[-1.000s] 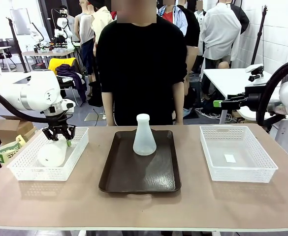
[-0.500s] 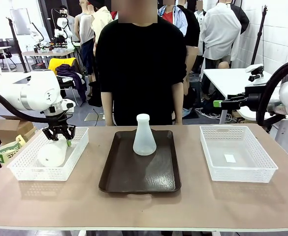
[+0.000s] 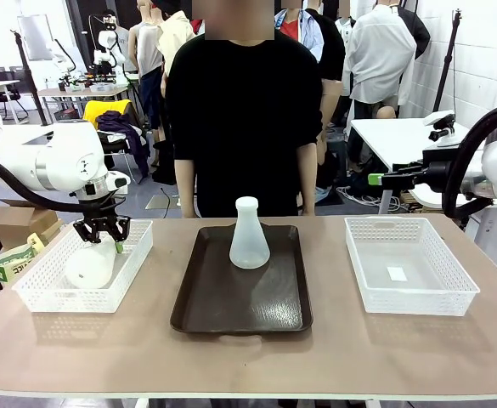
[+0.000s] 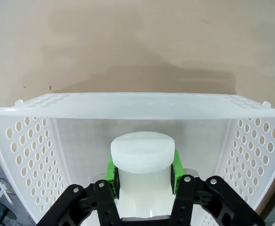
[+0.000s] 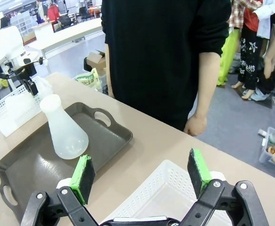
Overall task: Prepare the laboratory tools.
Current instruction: Place the picked Big flask upright in the Handle tray as directed by the person.
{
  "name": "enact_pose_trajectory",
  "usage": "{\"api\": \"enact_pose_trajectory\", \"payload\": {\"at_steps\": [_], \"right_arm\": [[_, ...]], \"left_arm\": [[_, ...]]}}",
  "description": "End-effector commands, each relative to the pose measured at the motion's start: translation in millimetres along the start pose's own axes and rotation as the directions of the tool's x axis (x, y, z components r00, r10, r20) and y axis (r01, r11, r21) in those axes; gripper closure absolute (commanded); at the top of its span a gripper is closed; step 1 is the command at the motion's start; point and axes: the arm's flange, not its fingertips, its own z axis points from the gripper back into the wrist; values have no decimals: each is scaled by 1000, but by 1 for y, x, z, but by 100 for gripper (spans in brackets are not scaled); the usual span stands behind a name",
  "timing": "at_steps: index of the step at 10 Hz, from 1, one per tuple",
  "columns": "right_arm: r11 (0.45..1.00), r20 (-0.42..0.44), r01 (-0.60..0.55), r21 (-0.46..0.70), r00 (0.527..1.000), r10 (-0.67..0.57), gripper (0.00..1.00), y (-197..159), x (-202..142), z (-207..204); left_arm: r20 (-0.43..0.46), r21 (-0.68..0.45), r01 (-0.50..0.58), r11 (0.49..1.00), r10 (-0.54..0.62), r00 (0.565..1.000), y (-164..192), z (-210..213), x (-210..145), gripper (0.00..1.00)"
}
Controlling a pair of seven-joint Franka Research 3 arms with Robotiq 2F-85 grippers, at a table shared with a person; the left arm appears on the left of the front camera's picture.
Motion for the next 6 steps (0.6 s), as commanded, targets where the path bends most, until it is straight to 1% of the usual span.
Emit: {"api": "enact_pose_trajectory", "payload": {"at_steps": [1,3,4,5,6], "right_arm": [[1000,-12,5,4,1000,-5,0,0,0,0],[1000,-12,5,4,1000,-5,0,0,0,0],[1000,-12,5,4,1000,-5,0,0,0,0],[1000,-12,5,4,1000,-5,0,0,0,0],[1000,-12,5,4,1000,-5,0,0,0,0]], "left_arm": [[15,-4,-2,1000,2,1000,0,0,1,100],[0,0,0,1000,0,1000,0,0,0,100],[36,-13,23,1000,-22,999,-4,15,-10,100],[41,-25,35,999,-34,999,-5,26,-17,100],[12,-2,35,999,-35,999,-4,36,-21,100]]}}
